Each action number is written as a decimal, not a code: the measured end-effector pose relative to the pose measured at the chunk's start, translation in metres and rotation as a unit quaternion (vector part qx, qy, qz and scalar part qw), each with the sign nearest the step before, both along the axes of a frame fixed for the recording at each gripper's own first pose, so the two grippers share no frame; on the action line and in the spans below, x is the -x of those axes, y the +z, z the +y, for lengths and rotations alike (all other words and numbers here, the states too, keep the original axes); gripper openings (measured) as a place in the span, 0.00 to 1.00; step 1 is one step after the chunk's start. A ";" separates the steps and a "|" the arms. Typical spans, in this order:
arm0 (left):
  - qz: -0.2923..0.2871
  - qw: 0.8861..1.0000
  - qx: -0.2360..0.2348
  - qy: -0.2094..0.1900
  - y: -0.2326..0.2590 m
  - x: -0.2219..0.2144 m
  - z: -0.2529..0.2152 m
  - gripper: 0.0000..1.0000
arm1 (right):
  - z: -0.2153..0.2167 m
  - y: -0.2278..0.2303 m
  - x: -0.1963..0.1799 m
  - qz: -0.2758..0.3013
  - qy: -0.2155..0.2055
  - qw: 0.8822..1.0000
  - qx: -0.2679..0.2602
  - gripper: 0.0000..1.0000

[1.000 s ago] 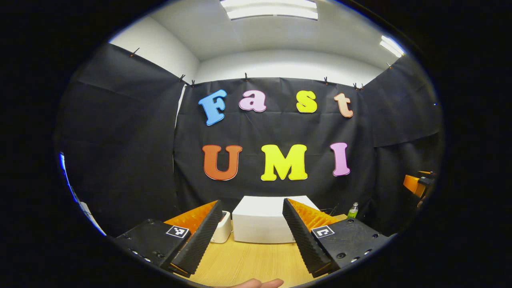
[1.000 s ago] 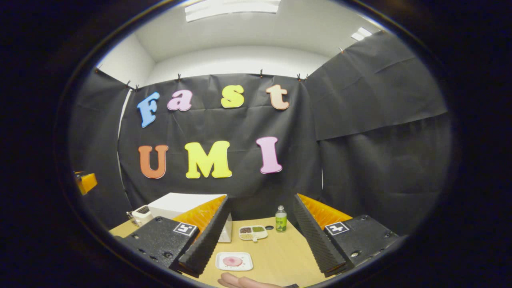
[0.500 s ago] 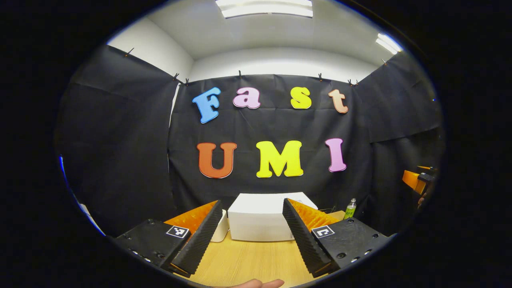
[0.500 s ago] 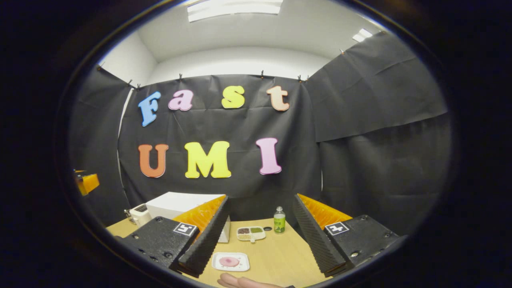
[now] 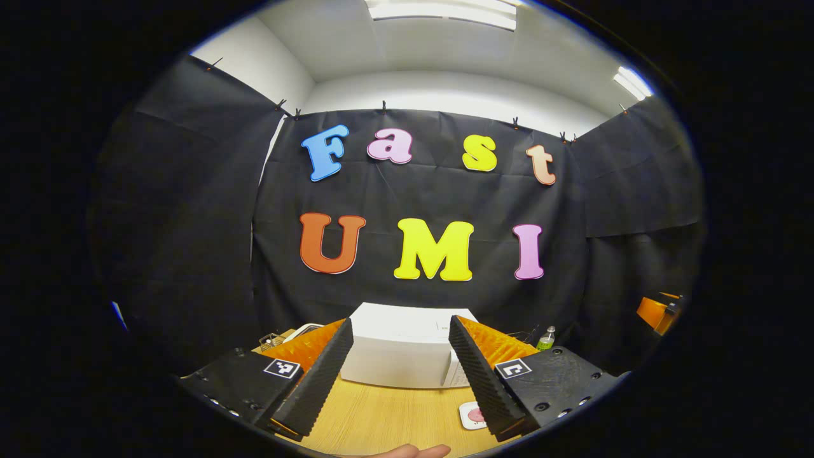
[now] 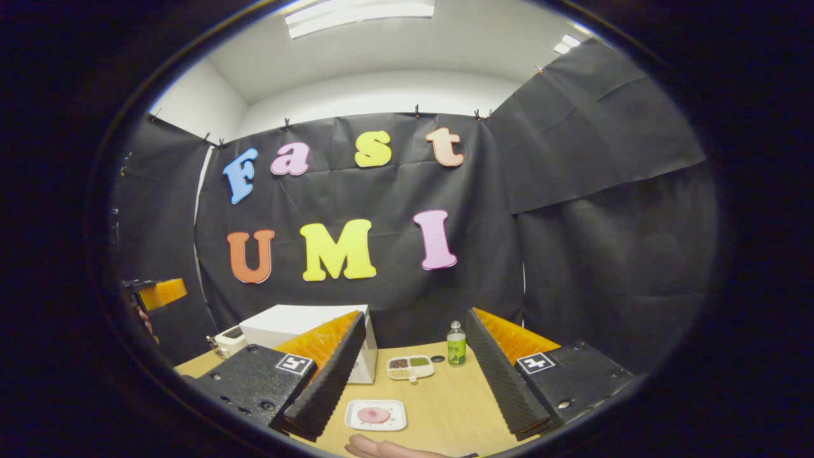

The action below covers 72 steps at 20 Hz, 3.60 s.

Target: Open the microwave oven with the left hand, put the food in, and close the microwave oven.

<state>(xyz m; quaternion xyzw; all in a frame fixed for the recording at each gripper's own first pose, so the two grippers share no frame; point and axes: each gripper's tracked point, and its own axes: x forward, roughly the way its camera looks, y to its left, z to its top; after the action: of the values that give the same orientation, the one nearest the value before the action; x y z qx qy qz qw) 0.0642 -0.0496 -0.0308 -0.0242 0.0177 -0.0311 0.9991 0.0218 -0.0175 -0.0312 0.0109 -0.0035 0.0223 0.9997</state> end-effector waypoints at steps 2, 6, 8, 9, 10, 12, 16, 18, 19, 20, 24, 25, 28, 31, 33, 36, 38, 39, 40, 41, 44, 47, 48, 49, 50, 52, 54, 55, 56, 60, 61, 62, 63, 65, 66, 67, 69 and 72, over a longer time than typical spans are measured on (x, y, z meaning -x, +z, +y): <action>-0.006 1.000 0.006 -0.016 -0.005 -0.025 -0.019 0.95 | -0.007 -0.002 -0.005 -0.003 -0.009 1.000 0.005 1.00; 0.025 0.998 0.035 -0.039 -0.049 -0.077 -0.053 0.95 | -0.013 -0.001 -0.014 -0.004 -0.010 1.000 0.017 1.00; 0.034 0.998 0.026 -0.047 -0.072 -0.103 -0.070 0.95 | -0.016 0.002 -0.015 -0.011 -0.010 1.000 0.022 1.00; 0.039 0.998 0.022 -0.048 -0.086 -0.115 -0.076 0.95 | -0.016 0.003 -0.015 -0.015 -0.008 1.000 0.023 1.00; 0.045 0.997 0.020 -0.053 -0.101 -0.126 -0.084 0.94 | -0.017 0.004 -0.015 -0.018 -0.007 1.000 0.023 1.00; 0.064 0.996 0.022 -0.055 -0.132 -0.148 -0.098 0.94 | -0.022 0.003 -0.015 -0.020 -0.007 0.999 0.025 1.00; 0.083 0.995 0.013 -0.061 -0.180 -0.179 -0.119 0.94 | -0.028 -0.002 -0.017 -0.021 0.001 1.000 0.023 0.93; 0.088 0.994 0.006 -0.070 -0.203 -0.191 -0.129 0.94 | -0.032 -0.007 -0.019 -0.019 0.005 1.000 0.018 0.93; 0.091 0.993 0.001 -0.070 -0.214 -0.195 -0.131 0.94 | -0.032 -0.008 -0.020 -0.018 0.011 1.000 0.015 0.93; 0.096 0.993 -0.004 -0.066 -0.226 -0.199 -0.132 0.93 | -0.034 -0.012 -0.021 -0.017 0.014 1.000 0.012 1.00; 0.116 0.991 -0.025 -0.061 -0.266 -0.209 -0.145 0.93 | -0.043 -0.028 -0.029 -0.008 0.018 1.000 0.006 0.93; 0.120 0.991 -0.031 -0.052 -0.274 -0.211 -0.143 0.94 | -0.043 -0.031 -0.031 -0.006 0.018 1.000 0.007 0.93; 0.140 0.988 -0.011 -0.065 -0.301 -0.218 -0.156 0.90 | -0.042 -0.041 -0.036 -0.006 0.036 0.999 0.004 0.93; 0.136 0.989 -0.016 -0.051 -0.309 -0.221 -0.151 0.87 | -0.043 -0.050 -0.042 0.002 0.043 0.999 0.008 0.93; 0.124 0.991 -0.031 -0.049 -0.312 -0.225 -0.152 0.83 | -0.042 -0.052 -0.046 0.002 0.046 0.999 0.014 0.93; 0.119 0.992 -0.011 -0.048 -0.313 -0.224 -0.152 0.84 | -0.040 -0.059 -0.051 0.001 0.048 0.999 0.017 0.93; 0.121 0.991 -0.003 -0.049 -0.314 -0.224 -0.150 0.85 | -0.037 -0.064 -0.054 0.003 0.053 0.999 0.013 0.93; 0.124 0.991 -0.003 -0.049 -0.315 -0.223 -0.149 0.85 | -0.037 -0.067 -0.055 0.006 0.054 0.998 0.010 0.93; 0.128 0.991 -0.014 -0.047 -0.320 -0.225 -0.145 0.83 | -0.038 -0.071 -0.056 0.010 0.054 0.998 0.007 0.93; 0.126 0.990 -0.019 -0.055 -0.323 -0.227 -0.149 0.50 | -0.039 -0.073 -0.058 0.013 0.054 0.998 0.005 0.93; 0.127 0.988 -0.040 -0.074 -0.324 -0.223 -0.155 0.24 | -0.044 -0.081 -0.061 0.024 0.044 0.999 0.006 1.00; 0.136 0.988 -0.027 -0.074 -0.325 -0.220 -0.155 0.13 | -0.050 -0.081 -0.060 0.026 0.036 0.999 0.008 1.00; 0.132 0.988 -0.025 -0.079 -0.324 -0.219 -0.155 0.13 | -0.051 -0.081 -0.059 0.026 0.034 0.999 0.009 1.00; 0.133 0.987 -0.024 -0.082 -0.323 -0.216 -0.155 0.12 | -0.051 -0.080 -0.059 0.025 0.033 0.999 0.010 1.00; 0.128 0.988 -0.027 -0.080 -0.323 -0.219 -0.155 0.06 | -0.052 -0.082 -0.058 0.025 0.033 0.999 0.011 1.00; 0.135 0.988 -0.022 -0.078 -0.325 -0.214 -0.154 0.00 | -0.055 -0.084 -0.058 0.028 0.030 0.999 0.015 1.00; 0.127 0.989 -0.025 -0.075 -0.321 -0.193 -0.148 0.00 | -0.058 -0.085 -0.056 0.029 0.026 0.999 0.017 1.00; 0.116 0.989 -0.032 -0.083 -0.317 -0.181 -0.144 0.00 | -0.060 -0.087 -0.055 0.030 0.025 0.999 0.016 1.00; 0.105 0.990 -0.035 -0.092 -0.314 -0.168 -0.140 0.00 | -0.061 -0.089 -0.054 0.033 0.023 0.999 0.014 1.00; 0.099 0.986 -0.023 -0.133 -0.309 -0.117 -0.112 0.00 | -0.061 -0.091 -0.047 0.039 0.019 0.999 0.008 1.00; 0.098 0.986 -0.028 -0.134 -0.307 -0.106 -0.104 0.00 | -0.057 -0.090 -0.044 0.038 0.022 0.999 0.007 1.00; 0.100 0.985 -0.034 -0.135 -0.306 -0.096 -0.096 0.00 | -0.051 -0.091 -0.039 0.037 0.025 0.999 0.006 0.93; 0.101 0.985 -0.037 -0.135 -0.304 -0.087 -0.087 0.00 | -0.047 -0.091 -0.036 0.037 0.028 0.999 0.006 0.93; 0.111 0.984 -0.029 -0.136 -0.304 -0.071 -0.069 0.00 | -0.034 -0.092 -0.026 0.039 0.039 0.998 0.008 1.00; 0.118 0.983 -0.022 -0.137 -0.304 -0.061 -0.060 0.00 | -0.028 -0.092 -0.020 0.038 0.044 0.998 0.008 1.00; 0.121 0.983 -0.019 -0.137 -0.302 -0.052 -0.048 0.00 | -0.023 -0.091 -0.014 0.037 0.048 0.998 0.010 0.93; 0.120 0.984 -0.026 -0.132 -0.298 -0.033 -0.023 0.00 | -0.014 -0.088 -0.003 0.030 0.055 0.998 0.018 1.00; 0.124 0.987 -0.026 -0.097 -0.297 -0.007 0.031 0.00 | 0.003 -0.086 0.013 0.023 0.065 0.997 0.030 0.93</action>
<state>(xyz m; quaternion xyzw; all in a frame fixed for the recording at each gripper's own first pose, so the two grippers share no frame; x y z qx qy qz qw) 0.0714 -0.0189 -0.3278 -0.0005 0.1448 -0.1240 0.9817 0.0091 -0.0149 -0.1173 -0.0187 0.0204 0.0866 0.9959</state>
